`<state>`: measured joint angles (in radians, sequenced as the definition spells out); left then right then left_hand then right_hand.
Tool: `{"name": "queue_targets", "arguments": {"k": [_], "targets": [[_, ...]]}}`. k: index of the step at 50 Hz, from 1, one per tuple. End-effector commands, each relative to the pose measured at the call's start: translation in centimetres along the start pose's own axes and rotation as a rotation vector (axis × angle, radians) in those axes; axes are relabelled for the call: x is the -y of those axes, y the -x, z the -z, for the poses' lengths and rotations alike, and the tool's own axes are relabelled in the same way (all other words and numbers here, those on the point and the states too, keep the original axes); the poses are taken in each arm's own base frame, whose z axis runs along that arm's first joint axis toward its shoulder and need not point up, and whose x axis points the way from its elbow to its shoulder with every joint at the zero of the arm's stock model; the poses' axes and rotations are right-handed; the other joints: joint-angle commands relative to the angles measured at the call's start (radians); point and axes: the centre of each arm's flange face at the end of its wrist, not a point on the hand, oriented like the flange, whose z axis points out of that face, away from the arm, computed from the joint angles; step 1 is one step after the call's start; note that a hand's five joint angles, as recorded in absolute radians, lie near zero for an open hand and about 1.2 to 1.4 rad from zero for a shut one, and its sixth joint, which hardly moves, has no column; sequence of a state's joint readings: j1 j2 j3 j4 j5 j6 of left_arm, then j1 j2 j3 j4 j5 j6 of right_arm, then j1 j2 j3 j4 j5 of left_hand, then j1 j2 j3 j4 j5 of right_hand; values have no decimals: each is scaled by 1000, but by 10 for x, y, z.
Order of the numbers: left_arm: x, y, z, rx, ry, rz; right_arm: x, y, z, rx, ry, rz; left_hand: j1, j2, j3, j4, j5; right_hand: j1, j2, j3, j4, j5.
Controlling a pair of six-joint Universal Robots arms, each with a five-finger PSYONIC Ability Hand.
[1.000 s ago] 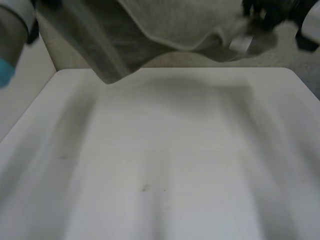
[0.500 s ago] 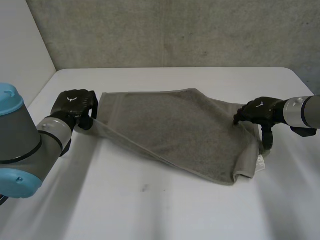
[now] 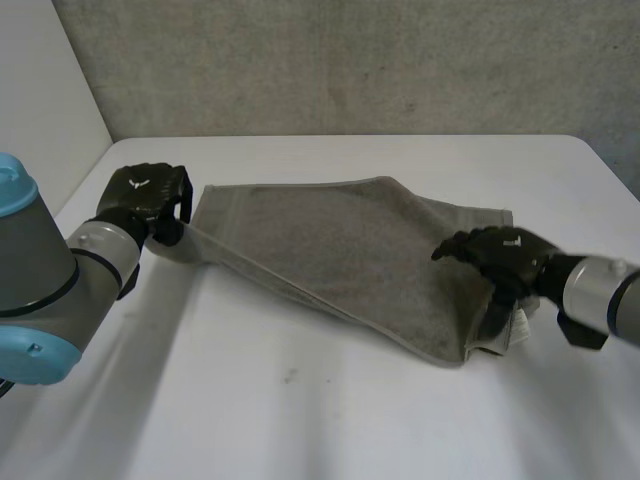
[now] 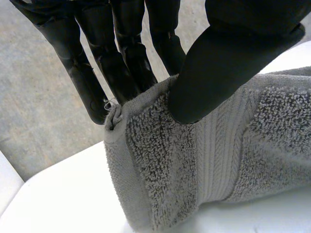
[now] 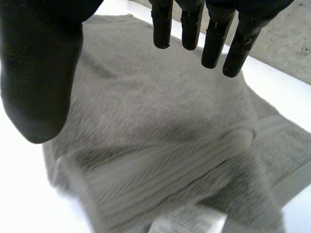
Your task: Fold the towel.
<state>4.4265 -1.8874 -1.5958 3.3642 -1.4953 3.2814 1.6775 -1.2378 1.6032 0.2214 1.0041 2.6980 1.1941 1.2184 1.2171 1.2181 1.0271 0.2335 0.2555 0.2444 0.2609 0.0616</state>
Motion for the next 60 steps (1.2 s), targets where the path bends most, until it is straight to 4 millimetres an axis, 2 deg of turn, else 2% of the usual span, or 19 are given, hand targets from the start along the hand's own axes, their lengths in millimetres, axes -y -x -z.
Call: {"name": "queue_targets", "arguments": {"k": [1, 2, 6, 10, 14, 21, 27, 32, 34, 38, 40, 45, 46, 52, 55, 57, 58, 59, 60], "targets": [[16, 4, -7, 14, -52, 0, -31, 34, 1, -22, 16, 53, 202, 178, 179, 178, 195, -59, -81, -70, -86, -62], [21, 5, -9, 17, -63, 2, -34, 42, -1, -18, 5, 65, 202, 178, 179, 178, 195, -59, -81, -70, -86, -62], [36, 5, -12, 17, -108, 0, -42, 54, -3, -29, -6, 51, 202, 178, 179, 178, 195, -59, -81, -70, -86, -62], [42, 4, -13, 16, -125, -2, -50, 66, -13, -62, -24, 59, 202, 178, 179, 178, 195, -59, -81, -70, -86, -62], [52, 5, -11, 21, -148, -3, -54, 69, -18, -97, -24, 83, 202, 178, 179, 178, 195, -59, -81, -70, -86, -62], [51, 8, -11, 30, -147, -1, -54, 51, -33, -250, -74, 198, 202, 178, 179, 178, 195, -29, -51, -40, -56, -32], [48, 11, -12, 38, -135, 2, -56, 46, -36, -288, -70, 300, 202, 178, 179, 178, 195, 101, 79, 90, 74, 98], [44, 13, -13, 42, -125, 6, -58, 32, -33, -328, -45, 330, 202, 178, 179, 178, 195, 195, 173, 184, 168, 192], [43, 15, -13, 48, -120, 11, -56, 22, -31, -352, -47, 324, 202, 178, 179, 178, 195, 303, 281, 292, 276, 300], [40, 20, -13, 57, -111, 23, -48, 18, -27, -371, -67, 326, 202, 178, 179, 178, 195, 456, 434, 445, 429, 454], [39, 19, -13, 55, -108, 23, -40, 17, -23, -381, -89, 325, 202, 178, 179, 178, 195, 713, 691, 702, 686, 711], [34, 20, -12, 56, -91, 25, -41, 6, -17, -384, -42, 291, 202, 178, 179, 178, 195, 937, 915, 926, 910, 935], [32, 22, -11, 59, -85, 26, -43, 3, -14, -365, -10, 268, 202, 178, 179, 178, 195, 1098, 1076, 1087, 1070, 1095], [24, 22, -8, 61, -60, 22, -45, -2, -10, -280, 38, 212, 202, 178, 179, 178, 195, 1163, 1141, 1152, 1135, 1160], [26, 22, -2, 59, -58, 18, -32, -9, -6, -258, 22, 203, 202, 178, 179, 178, 195, 1163, 1141, 1152, 1135, 1160], [39, 22, 10, 59, -81, 14, 8, -26, 10, -330, -72, 261, 202, 178, 179, 178, 195, 1163, 1141, 1152, 1135, 1160], [39, 22, 10, 59, -81, 14, 8, -26, 10, -330, -72, 261, 202, 178, 179, 178, 195, 1163, 1141, 1152, 1135, 1160], [48, 22, 17, 62, -99, 12, 34, -33, 24, -380, -137, 295, 202, 178, 179, 178, 195, 1163, 1141, 1152, 1135, 1160], [48, 22, 17, 62, -99, 12, 34, -33, 24, -380, -137, 295, 202, 178, 179, 178, 195, 1163, 1141, 1152, 1135, 1160]]}}
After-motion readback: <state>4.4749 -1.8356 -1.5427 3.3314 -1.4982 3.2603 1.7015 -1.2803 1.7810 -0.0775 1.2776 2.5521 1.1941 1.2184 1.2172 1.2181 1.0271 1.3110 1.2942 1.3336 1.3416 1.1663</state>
